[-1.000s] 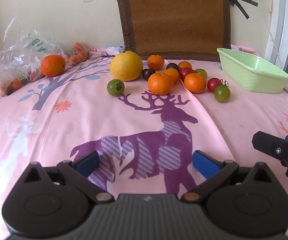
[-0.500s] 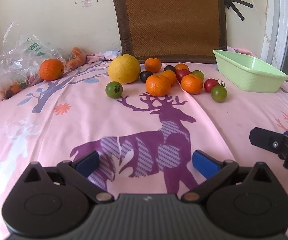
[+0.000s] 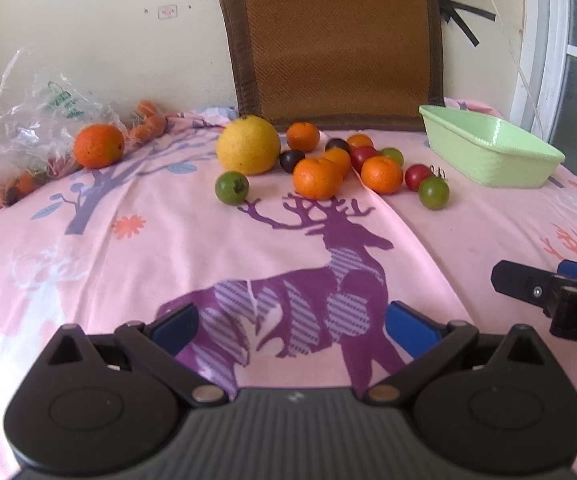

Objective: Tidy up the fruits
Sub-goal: 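Move the right tool toward the yellow grapefruit, then close the right gripper on the yellow grapefruit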

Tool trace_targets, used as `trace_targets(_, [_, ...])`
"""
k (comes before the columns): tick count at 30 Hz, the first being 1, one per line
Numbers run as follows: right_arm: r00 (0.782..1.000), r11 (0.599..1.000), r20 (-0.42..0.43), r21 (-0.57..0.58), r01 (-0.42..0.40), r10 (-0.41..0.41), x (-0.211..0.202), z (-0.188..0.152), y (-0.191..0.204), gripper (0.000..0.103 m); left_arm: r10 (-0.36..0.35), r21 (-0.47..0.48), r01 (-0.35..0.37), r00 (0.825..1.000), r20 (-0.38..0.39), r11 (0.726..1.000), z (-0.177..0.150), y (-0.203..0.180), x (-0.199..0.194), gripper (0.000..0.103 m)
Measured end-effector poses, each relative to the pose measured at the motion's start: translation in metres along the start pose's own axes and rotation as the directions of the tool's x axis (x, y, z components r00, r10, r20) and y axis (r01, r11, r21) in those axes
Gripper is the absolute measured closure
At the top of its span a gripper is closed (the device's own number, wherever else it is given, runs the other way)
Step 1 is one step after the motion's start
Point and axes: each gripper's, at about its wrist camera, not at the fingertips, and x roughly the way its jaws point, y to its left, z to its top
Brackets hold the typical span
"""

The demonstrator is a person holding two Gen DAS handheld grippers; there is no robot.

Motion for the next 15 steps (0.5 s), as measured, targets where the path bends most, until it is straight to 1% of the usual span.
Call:
trace_targets(3, [0.998, 0.996, 0.048, -0.081, -0.028, 0.032, 0.0, 0.013, 0.012, 0.0, 0.055, 0.025, -0.057, 0.993, 0.103, 0.998, 0.004, 0.016, -0.014, 0.0])
trace_targets(5, [0.995, 0.987, 0.067, -0.145, -0.07, 0.08, 0.004, 0.027, 0.026, 0.0, 0.093, 0.011, -0.096, 0.985, 0.145, 0.995, 0.009, 0.032, -0.015, 0.0])
trace_targets(8, [0.984, 0.963, 0.088, -0.234, -0.133, 0.158, 0.018, 0.048, 0.053, 0.0, 0.129, -0.059, -0.121, 0.982, 0.141, 0.991, 0.017, 0.065, -0.005, 0.0])
trace_targets(11, [0.973, 0.935, 0.065, -0.296, -0.195, 0.223, 0.043, 0.07, 0.081, 0.0, 0.182, -0.099, -0.17, 0.975, 0.131, 0.981, 0.02, 0.088, 0.009, 0.0])
trace_targets(12, [0.97, 0.926, 0.058, -0.316, -0.207, 0.236, 0.052, 0.074, 0.091, 0.005, 0.183, -0.12, -0.168, 0.975, 0.13, 0.978, 0.019, 0.096, 0.01, 0.0])
trace_targets(14, [0.969, 0.909, 0.038, -0.356, -0.217, 0.246, 0.074, 0.081, 0.11, 0.007, 0.146, -0.169, -0.122, 0.98, 0.138, 0.978, 0.018, 0.106, 0.011, 0.0])
trace_targets(15, [0.967, 0.9, 0.017, -0.371, -0.229, 0.253, 0.086, 0.084, 0.119, 0.007, 0.138, -0.18, -0.111, 0.979, 0.149, 0.977, 0.016, 0.109, 0.01, 0.0])
